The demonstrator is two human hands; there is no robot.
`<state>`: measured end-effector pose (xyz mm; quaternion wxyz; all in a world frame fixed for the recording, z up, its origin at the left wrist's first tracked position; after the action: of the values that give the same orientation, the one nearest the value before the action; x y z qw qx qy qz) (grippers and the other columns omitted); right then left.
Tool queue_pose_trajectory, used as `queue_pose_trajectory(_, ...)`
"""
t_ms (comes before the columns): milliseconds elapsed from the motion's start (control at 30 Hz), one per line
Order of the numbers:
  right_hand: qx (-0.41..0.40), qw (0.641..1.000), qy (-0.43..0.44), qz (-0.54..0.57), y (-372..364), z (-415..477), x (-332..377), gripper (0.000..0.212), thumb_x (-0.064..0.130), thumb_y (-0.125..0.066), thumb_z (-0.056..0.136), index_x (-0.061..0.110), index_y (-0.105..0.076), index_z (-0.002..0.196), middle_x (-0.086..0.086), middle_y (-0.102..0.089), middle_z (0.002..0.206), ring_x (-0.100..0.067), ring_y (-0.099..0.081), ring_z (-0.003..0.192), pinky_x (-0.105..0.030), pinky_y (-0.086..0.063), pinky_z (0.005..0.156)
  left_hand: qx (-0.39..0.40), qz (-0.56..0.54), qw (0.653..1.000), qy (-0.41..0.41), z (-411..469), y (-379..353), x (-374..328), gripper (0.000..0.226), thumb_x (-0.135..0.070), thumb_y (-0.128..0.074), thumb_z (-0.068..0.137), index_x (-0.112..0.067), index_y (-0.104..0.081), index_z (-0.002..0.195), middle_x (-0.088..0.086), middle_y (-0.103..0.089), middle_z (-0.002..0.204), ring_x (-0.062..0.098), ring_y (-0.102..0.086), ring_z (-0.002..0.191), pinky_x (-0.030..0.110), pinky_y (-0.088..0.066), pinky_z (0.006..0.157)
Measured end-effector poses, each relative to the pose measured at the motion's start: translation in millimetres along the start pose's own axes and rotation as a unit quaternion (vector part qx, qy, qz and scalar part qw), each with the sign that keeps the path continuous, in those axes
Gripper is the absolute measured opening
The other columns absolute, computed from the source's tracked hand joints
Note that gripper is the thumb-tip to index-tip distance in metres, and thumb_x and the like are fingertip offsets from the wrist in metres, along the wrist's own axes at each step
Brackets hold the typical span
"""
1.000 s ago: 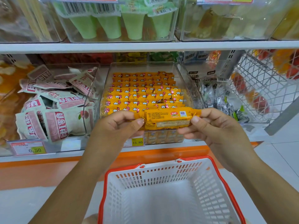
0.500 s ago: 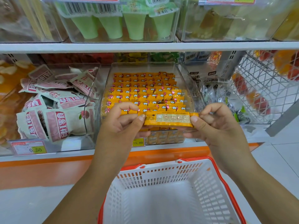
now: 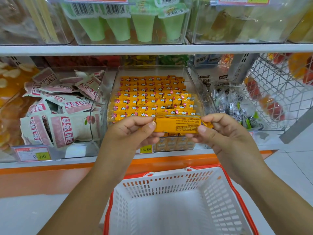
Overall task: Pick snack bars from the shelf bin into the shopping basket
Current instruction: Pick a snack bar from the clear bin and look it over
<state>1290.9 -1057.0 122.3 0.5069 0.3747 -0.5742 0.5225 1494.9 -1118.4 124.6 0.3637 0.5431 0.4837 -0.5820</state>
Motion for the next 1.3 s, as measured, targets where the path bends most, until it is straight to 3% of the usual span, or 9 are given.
queue_pose_trajectory(233,-0.010,0.999,-0.022,0.037,-2.5,1.7,2.8,0.042,0.024,-0.071,0.062,0.002,-0.058,0.096,-0.018,-0.075,0.088,-0.030,-0.074,0.079,-0.024,-0.059,0.064,0.004,-0.018,1.000,0.023,3.2,1.8,3.5,0.016,-0.002,-0.056,0.092,-0.007,-0.069,0.098,0.016,-0.076,0.088,0.024,-0.075,0.081,0.022,-0.059,0.066)
queue_pose_trajectory(467,0.028,0.996,-0.061,0.058,3.5,3.3,3.8,0.041,0.006,-0.064,0.075,0.001,-0.057,0.115,-0.022,-0.072,0.105,-0.031,-0.072,0.095,-0.025,-0.058,0.076,0.055,-0.028,0.998,0.024,1.9,2.4,0.3,0.039,-0.014,-0.066,0.073,-0.023,-0.067,0.111,0.007,-0.076,0.101,0.019,-0.073,0.096,0.023,-0.058,0.080)
queue_pose_trajectory(567,0.020,0.998,-0.051,0.041,4.0,3.3,5.7,0.048,0.003,-0.067,0.069,0.006,-0.060,0.116,-0.022,-0.073,0.100,-0.030,-0.073,0.093,-0.024,-0.057,0.074,0.032,-0.005,0.999,0.015,3.1,2.3,0.2,0.031,-0.006,-0.066,0.080,-0.021,-0.069,0.107,0.006,-0.077,0.095,0.018,-0.074,0.091,0.021,-0.058,0.075)
queue_pose_trajectory(700,-0.026,0.999,-0.022,-0.013,4.2,4.2,1.2,0.023,0.031,-0.080,0.062,0.024,-0.068,0.081,-0.009,-0.073,0.080,-0.036,-0.073,0.086,-0.031,-0.059,0.070,-0.011,0.082,0.997,0.004,8.0,1.2,4.8,0.010,-0.013,-0.065,0.087,-0.013,-0.072,0.094,0.005,-0.077,0.080,0.018,-0.075,0.077,0.020,-0.059,0.066)
queue_pose_trajectory(767,-0.042,0.998,-0.025,-0.031,6.6,4.9,-3.5,0.037,0.044,-0.085,0.059,0.021,-0.063,0.078,-0.009,-0.072,0.079,-0.037,-0.073,0.088,-0.032,-0.059,0.072,-0.022,0.142,0.990,-0.007,11.9,2.2,7.9,0.008,-0.018,-0.064,0.090,-0.017,-0.071,0.094,-0.002,-0.076,0.077,0.012,-0.073,0.072,0.017,-0.057,0.062)
queue_pose_trajectory(933,-0.053,0.996,-0.053,0.049,1.0,11.1,-7.8,0.035,0.031,-0.077,0.061,0.012,-0.056,0.082,-0.007,-0.068,0.070,-0.038,-0.073,0.089,-0.031,-0.059,0.069,-0.009,0.260,0.965,-0.039,19.4,-2.1,13.4,0.012,-0.029,-0.063,0.092,-0.026,-0.070,0.082,-0.012,-0.073,0.074,0.002,-0.068,0.067,0.015,-0.052,0.060)
queue_pose_trajectory(1033,-0.077,0.997,-0.026,0.016,-1.6,16.8,-4.4,0.038,0.029,-0.072,0.062,0.011,-0.055,0.091,0.000,-0.072,0.075,-0.035,-0.073,0.084,-0.035,-0.060,0.075,-0.007,0.390,0.915,-0.103,27.1,-7.4,16.9,0.022,-0.043,-0.059,0.090,-0.030,-0.066,0.075,-0.013,-0.064,0.069,0.002,-0.059,0.073,0.012,-0.042,0.060)
queue_pose_trajectory(1167,-0.101,0.991,0.050,-0.074,2.2,34.5,9.9,0.026,0.019,-0.067,0.076,0.009,-0.055,0.097,-0.002,-0.075,0.084,-0.030,-0.074,0.085,-0.028,-0.059,0.075,-0.041,0.486,0.851,-0.195,47.1,-2.7,21.0,0.033,-0.052,-0.050,0.091,-0.032,-0.072,0.106,-0.018,-0.064,0.111,0.000,-0.048,0.106,0.006,-0.029,0.090)
queue_pose_trajectory(1300,-0.069,0.972,0.100,-0.202,3.5,74.4,29.9,0.021,0.017,-0.067,0.080,0.019,-0.054,0.096,-0.003,-0.074,0.095,-0.023,-0.072,0.089,-0.041,-0.060,0.080,0.021,0.561,0.807,-0.182,62.2,0.1,30.6,0.059,-0.061,-0.030,0.091,-0.033,-0.055,0.137,-0.012,-0.046,0.149,0.008,-0.032,0.143,0.033,-0.021,0.119)
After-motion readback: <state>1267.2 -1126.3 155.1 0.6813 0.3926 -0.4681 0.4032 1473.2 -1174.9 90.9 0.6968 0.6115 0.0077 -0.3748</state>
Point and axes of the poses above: each hand's wrist, its own z-axis towards the middle knuckle, its own y-axis out of the back of the hand, x = y × z, the point moved 3 cm from there along z, towards the middle knuckle
